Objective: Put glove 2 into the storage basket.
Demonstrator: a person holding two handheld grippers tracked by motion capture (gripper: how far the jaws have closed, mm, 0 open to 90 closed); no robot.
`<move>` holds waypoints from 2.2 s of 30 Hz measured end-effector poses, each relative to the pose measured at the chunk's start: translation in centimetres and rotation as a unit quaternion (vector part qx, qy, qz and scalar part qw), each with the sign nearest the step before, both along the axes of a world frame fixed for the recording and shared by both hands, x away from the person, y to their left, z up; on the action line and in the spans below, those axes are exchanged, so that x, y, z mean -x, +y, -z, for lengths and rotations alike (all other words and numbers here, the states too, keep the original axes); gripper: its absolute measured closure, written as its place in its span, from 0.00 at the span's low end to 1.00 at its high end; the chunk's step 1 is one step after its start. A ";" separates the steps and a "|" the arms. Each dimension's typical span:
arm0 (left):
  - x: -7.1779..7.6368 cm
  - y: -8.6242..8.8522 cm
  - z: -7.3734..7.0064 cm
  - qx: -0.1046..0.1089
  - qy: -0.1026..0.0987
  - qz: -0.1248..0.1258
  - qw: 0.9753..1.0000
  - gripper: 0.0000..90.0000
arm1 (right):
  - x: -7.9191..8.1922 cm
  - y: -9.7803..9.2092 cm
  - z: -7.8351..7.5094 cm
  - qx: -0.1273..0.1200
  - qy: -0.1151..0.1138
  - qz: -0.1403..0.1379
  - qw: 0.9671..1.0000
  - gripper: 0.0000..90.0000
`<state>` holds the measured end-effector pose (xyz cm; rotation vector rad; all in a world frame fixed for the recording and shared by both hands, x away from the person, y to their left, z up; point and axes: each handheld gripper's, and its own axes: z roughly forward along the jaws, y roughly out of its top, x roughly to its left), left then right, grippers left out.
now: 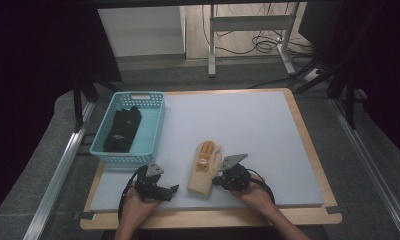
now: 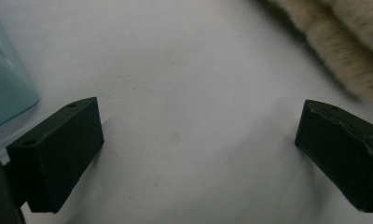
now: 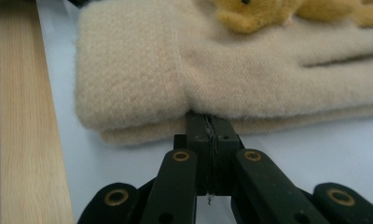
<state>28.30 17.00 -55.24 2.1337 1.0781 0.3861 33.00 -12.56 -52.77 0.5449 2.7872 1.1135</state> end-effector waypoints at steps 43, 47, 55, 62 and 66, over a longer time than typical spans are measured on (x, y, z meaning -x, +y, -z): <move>0.4 1.4 0.4 0.012 -0.011 -0.041 0.999 0.01 | -2.7 -10.3 -1.5 0.002 -0.059 0.176 0.983 0.25; 0.4 1.4 0.4 0.012 -0.009 -0.042 0.999 0.01 | -2.9 -12.1 -1.0 0.001 -0.065 0.207 0.976 0.22; 0.4 1.4 0.4 0.013 -0.010 -0.042 0.999 0.01 | -3.2 -13.6 0.2 -0.002 -0.051 0.232 0.971 0.18; 0.4 1.4 0.4 0.012 -0.010 -0.041 0.999 0.01 | -3.1 -13.5 0.3 0.003 -0.056 0.234 0.971 0.17; 0.4 1.4 0.3 0.010 -0.009 -0.038 0.999 0.01 | -3.1 -13.5 0.3 0.004 -0.058 0.234 0.970 0.17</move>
